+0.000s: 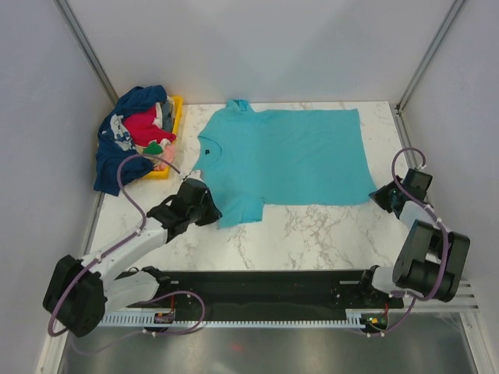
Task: Fold and stack the t-shirts
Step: Fold the tshirt
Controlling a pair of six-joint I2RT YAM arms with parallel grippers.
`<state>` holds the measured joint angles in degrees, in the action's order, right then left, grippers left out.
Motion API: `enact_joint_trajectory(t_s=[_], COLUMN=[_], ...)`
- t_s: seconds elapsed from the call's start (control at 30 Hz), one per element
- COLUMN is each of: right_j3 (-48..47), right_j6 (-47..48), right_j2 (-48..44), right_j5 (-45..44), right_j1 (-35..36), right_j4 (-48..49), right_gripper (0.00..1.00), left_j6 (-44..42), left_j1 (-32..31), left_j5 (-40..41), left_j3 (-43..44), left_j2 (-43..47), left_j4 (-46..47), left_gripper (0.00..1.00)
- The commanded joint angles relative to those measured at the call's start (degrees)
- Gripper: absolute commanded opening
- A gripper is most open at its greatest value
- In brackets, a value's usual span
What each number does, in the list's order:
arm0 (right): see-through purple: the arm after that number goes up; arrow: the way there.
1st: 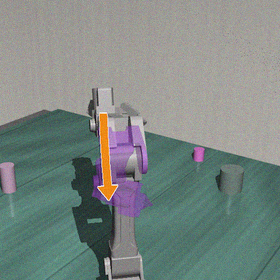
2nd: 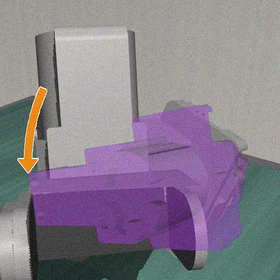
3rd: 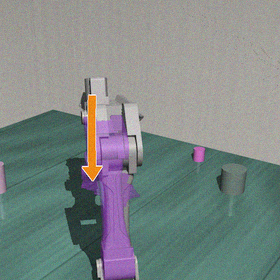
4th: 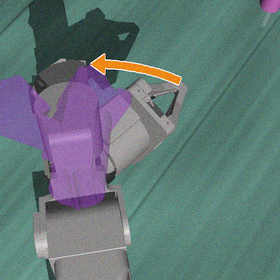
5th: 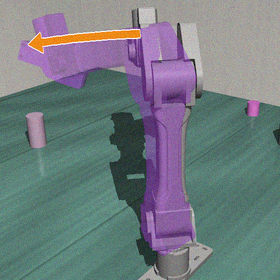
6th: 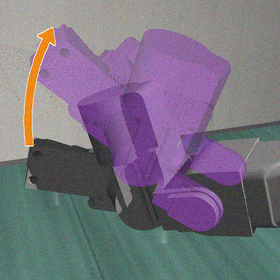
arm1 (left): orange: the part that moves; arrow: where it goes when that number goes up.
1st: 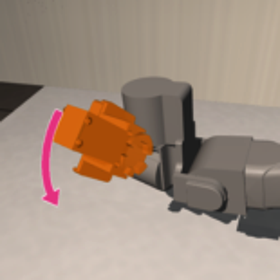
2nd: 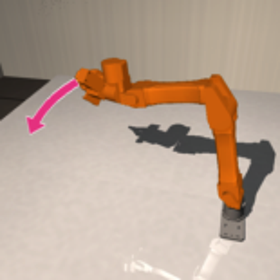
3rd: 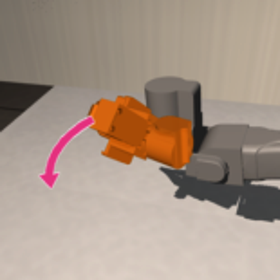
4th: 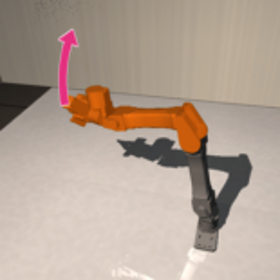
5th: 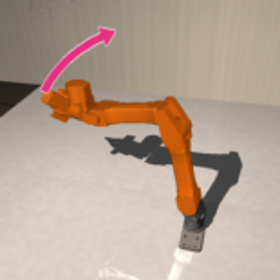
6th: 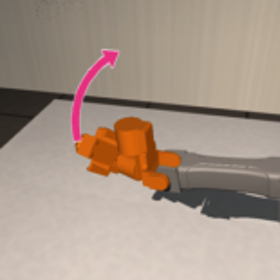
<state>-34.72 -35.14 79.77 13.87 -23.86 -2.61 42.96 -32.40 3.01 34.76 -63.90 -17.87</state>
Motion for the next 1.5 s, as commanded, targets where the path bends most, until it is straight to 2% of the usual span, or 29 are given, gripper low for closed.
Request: enact_joint_trajectory(t_s=[0.0, 0.33, 0.43, 0.53, 0.67, 0.9, 1.2, 1.47], right_j3=[1.0, 1.4, 0.2, -3.5, -7.4, -11.7, -15.3, -20.7], right_j6=[0.0, 1.5, 1.3, 1.8, 2.0, 0.7, 0.7, -1.8], right_j2=[-7.4, -30.1, -31.0, -26.7, -19.7, -9.3, 1.7, 8.5], right_j5=[2.4, -0.9, -0.2, 1.2, 3.2, 4.6, 4.4, 4.6], right_j1=[0.0, -0.1, -0.1, -0.1, -0.1, 0.7, 2.3, 3.0], right_j4=[-5.8, -22.2, -21.8, -21.0, -18.3, -13.7, -10.8, -9.3], right_gripper=[0.00, 0.00, 0.00, 0.00, 0.00, 0.00, 0.00, 0.00], left_j6=[0.2, -0.7, -3.8, -7.4, -10.8, -16.9, -19.8, -21.0], left_j1=[-0.3, -0.4, -0.4, -0.1, 0.6, 7.0, 13.6, 15.3], left_j5=[1.5, 0.4, 3.9, 7.2, 8.4, 4.1, -1.8, -2.7], left_j3=[2.8, 8.6, 12.9, 20.0, 28.4, 41.7, 53.6, 62.1], left_j2=[6.8, 18.0, 15.3, 10.0, -1.8, -18.7, -31.4, -41.8], left_j4=[-6.7, -20.8, -22.2, -23.7, -23.7, -23.4, -24.9, -27.7], left_gripper=[0.02, 0.02, 0.02, 0.02, 0.02, 0.02, 0.02, 0.02])
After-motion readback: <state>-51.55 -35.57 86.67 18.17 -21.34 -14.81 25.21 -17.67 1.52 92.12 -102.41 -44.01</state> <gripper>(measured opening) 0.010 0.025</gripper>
